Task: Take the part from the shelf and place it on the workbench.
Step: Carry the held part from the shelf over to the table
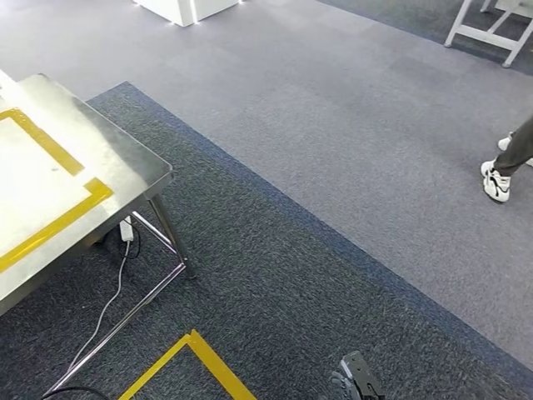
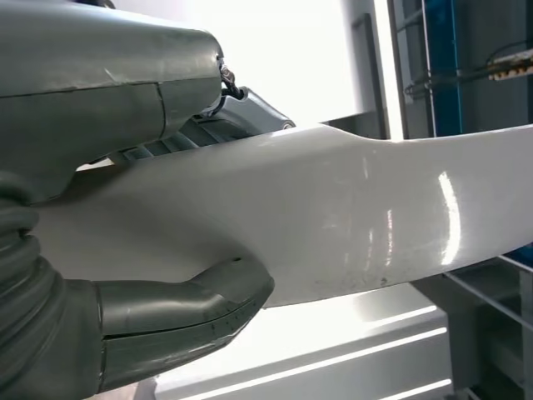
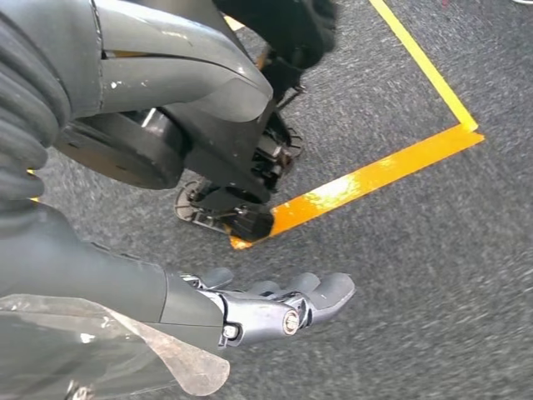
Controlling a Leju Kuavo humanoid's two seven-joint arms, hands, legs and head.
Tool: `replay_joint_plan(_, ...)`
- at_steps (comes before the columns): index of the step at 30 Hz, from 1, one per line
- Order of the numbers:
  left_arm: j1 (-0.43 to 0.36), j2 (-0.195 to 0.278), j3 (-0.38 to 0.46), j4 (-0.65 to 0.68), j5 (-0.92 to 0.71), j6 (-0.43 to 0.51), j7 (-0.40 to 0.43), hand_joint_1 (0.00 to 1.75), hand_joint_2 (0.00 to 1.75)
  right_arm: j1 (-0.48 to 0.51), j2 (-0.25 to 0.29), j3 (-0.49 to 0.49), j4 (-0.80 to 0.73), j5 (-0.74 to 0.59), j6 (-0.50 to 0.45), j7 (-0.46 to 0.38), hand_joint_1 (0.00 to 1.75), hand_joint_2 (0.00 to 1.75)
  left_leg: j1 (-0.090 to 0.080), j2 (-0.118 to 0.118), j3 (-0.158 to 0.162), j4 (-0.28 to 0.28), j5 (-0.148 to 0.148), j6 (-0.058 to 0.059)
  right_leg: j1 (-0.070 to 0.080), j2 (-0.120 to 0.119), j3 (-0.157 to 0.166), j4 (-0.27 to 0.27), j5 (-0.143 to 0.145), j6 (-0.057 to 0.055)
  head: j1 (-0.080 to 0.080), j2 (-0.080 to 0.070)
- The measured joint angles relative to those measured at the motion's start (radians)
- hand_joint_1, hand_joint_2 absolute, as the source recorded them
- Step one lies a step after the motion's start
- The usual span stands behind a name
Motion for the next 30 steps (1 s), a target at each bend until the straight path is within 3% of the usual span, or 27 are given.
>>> replay_joint_plan(1,0.001,-0.002,0.0,-0.001,-0.001,-0.001,0.0,1.75,1.75,0.002,-0.003,0.004,-0.007,0.0,-0.002,0.004,0.0,1.75,-0.004,0.006,0.008,-0.018,-0.003,0.008,0.002,-0.01,0.003,-0.001,-0.005,0.007,0.0,0.0)
replay_joint_plan(3,0.004,-0.005,0.0,-0.003,-0.003,-0.002,0.0,1.75,1.75,0.004,-0.008,0.01,-0.021,0.001,-0.002,0.008,0.0,1.75,-0.007,-0.016,0.007,-0.023,-0.004,0.026,0.0,-0.028,0.015,-0.004,-0.01,0.019,0.001,0.0)
replay_joint_plan(4,0.005,-0.008,0.001,-0.005,-0.003,-0.003,0.0,1.75,1.75,0.004,-0.011,0.012,-0.027,0.0,-0.002,0.01,0.0,1.75,-0.006,-0.027,0.008,-0.025,-0.002,0.034,-0.003,-0.019,0.016,0.002,-0.019,0.025,0.002,0.0)
replay_joint_plan(5,0.006,-0.01,0.001,-0.007,-0.003,-0.004,0.0,1.75,1.75,0.004,-0.014,0.014,-0.032,0.0,-0.002,0.01,0.0,1.75,-0.005,-0.037,0.009,-0.028,0.0,0.042,-0.005,0.003,0.009,0.025,-0.038,0.029,0.004,0.0)
replay_joint_plan(7,0.004,-0.015,0.001,-0.01,-0.004,-0.007,0.0,1.75,1.75,0.008,-0.018,0.02,-0.039,-0.001,-0.004,0.015,0.0,1.75,-0.003,-0.056,0.01,-0.03,0.002,0.053,-0.007,0.065,-0.046,0.138,-0.103,0.031,0.008,0.0)
replay_joint_plan(9,0.003,-0.019,0.001,-0.01,-0.006,-0.01,0.0,1.75,1.75,0.017,-0.022,0.028,-0.046,-0.004,-0.009,0.022,0.0,1.75,-0.006,-0.082,0.011,-0.029,0.0,0.058,-0.006,0.091,-0.117,0.268,-0.151,0.029,0.008,0.0)
replay_joint_plan(10,0.003,-0.021,0.001,-0.01,-0.007,-0.01,0.0,1.75,1.75,0.022,-0.025,0.032,-0.049,-0.007,-0.012,0.024,0.0,1.75,-0.008,-0.096,0.013,-0.029,-0.001,0.059,-0.006,0.095,-0.136,0.293,-0.146,0.028,0.008,0.0)
replay_joint_plan(11,0.003,-0.024,0.001,-0.01,-0.007,-0.011,0.0,1.75,1.75,0.025,-0.028,0.036,-0.053,-0.01,-0.015,0.026,0.0,1.75,-0.009,-0.111,0.015,-0.028,-0.002,0.059,-0.005,0.098,-0.138,0.278,-0.121,0.025,0.008,0.0)
replay_joint_plan(12,0.003,-0.025,0.001,-0.01,-0.008,-0.011,0.0,1.75,1.75,0.025,-0.031,0.039,-0.056,-0.012,-0.018,0.027,0.0,1.75,-0.01,-0.125,0.018,-0.028,-0.004,0.058,-0.005,0.104,-0.122,0.226,-0.079,0.021,0.008,0.0)
replay_joint_plan(14,0.002,-0.027,0.002,-0.011,-0.01,-0.011,0.0,1.75,1.75,0.025,-0.035,0.042,-0.061,-0.014,-0.019,0.028,0.0,1.75,-0.011,-0.151,0.024,-0.026,-0.009,0.052,-0.007,0.145,-0.071,0.089,-0.004,0.013,0.008,0.0)
replay_joint_plan(16,0.002,-0.029,0.002,-0.013,-0.01,-0.009,0.0,1.75,1.75,0.026,-0.039,0.044,-0.066,-0.014,-0.021,0.03,0.0,1.75,-0.009,-0.175,0.02,-0.023,-0.012,0.042,-0.006,0.178,-0.037,0.02,0.018,0.006,0.007,0.0)
replay_joint_plan(18,0.003,-0.032,0.004,-0.015,-0.01,-0.005,0.0,1.75,1.75,0.028,-0.043,0.051,-0.074,-0.017,-0.025,0.032,0.0,1.75,-0.004,-0.197,0.014,-0.025,-0.01,0.03,-0.003,0.166,-0.027,0.013,0.016,0.0,0.007,0.0)
replay_joint_plan(20,0.005,-0.036,0.006,-0.02,-0.009,-0.001,0.0,1.75,1.75,0.028,-0.046,0.059,-0.084,-0.018,-0.029,0.033,0.0,1.75,-0.005,-0.163,0.005,-0.004,-0.026,0.018,-0.006,0.141,-0.019,0.003,0.018,-0.01,0.004,0.0)
replay_joint_plan(22,0.003,-0.038,0.008,-0.022,-0.007,0.001,0.0,1.75,1.75,0.03,-0.048,0.065,-0.091,-0.019,-0.034,0.034,0.0,1.75,-0.006,-0.101,-0.037,0.091,-0.079,0.009,-0.008,0.112,-0.011,-0.004,0.017,-0.019,-0.001,0.0)
replay_joint_plan(24,0.002,-0.039,0.01,-0.023,-0.005,0.001,0.0,1.75,1.75,0.034,-0.05,0.068,-0.092,-0.019,-0.037,0.035,0.0,1.75,-0.003,-0.079,-0.101,0.217,-0.13,0.002,-0.006,0.081,-0.005,-0.004,0.011,-0.022,-0.002,0.0)
replay_joint_plan(25,0.003,-0.04,0.01,-0.023,-0.004,0.002,0.0,1.75,1.75,0.036,-0.05,0.069,-0.092,-0.019,-0.037,0.035,0.0,1.75,-0.002,-0.077,-0.119,0.251,-0.133,0.0,-0.006,0.066,-0.002,-0.004,0.008,-0.022,-0.002,0.0)
replay_joint_plan(26,0.004,-0.041,0.011,-0.023,-0.004,0.002,0.0,1.75,1.75,0.037,-0.05,0.07,-0.093,-0.019,-0.037,0.035,0.0,1.75,-0.001,-0.075,-0.119,0.247,-0.116,-0.001,-0.006,0.052,0.003,-0.004,0.004,-0.021,-0.002,0.0)
replay_joint_plan(27,0.004,-0.041,0.011,-0.023,-0.004,0.002,0.0,1.75,1.75,0.037,-0.05,0.072,-0.094,-0.019,-0.037,0.035,0.0,1.75,-0.001,-0.069,-0.1,0.204,-0.082,0.0,-0.006,0.038,0.009,-0.004,0.0,-0.019,-0.003,0.0)
replay_joint_plan(28,0.004,-0.041,0.011,-0.023,-0.004,0.002,0.0,1.75,1.75,0.037,-0.05,0.074,-0.096,-0.019,-0.037,0.035,0.0,1.75,-0.002,-0.053,-0.067,0.135,-0.042,0.002,-0.006,0.026,0.016,-0.004,-0.005,-0.016,-0.003,0.0)
replay_joint_plan(30,0.003,-0.043,0.012,-0.025,-0.004,0.001,0.0,1.75,1.75,0.037,-0.052,0.078,-0.102,-0.018,-0.038,0.036,0.0,1.75,-0.01,-0.009,-0.009,0.016,0.001,0.012,-0.001,0.005,0.024,-0.003,-0.017,-0.005,-0.004,0.0)
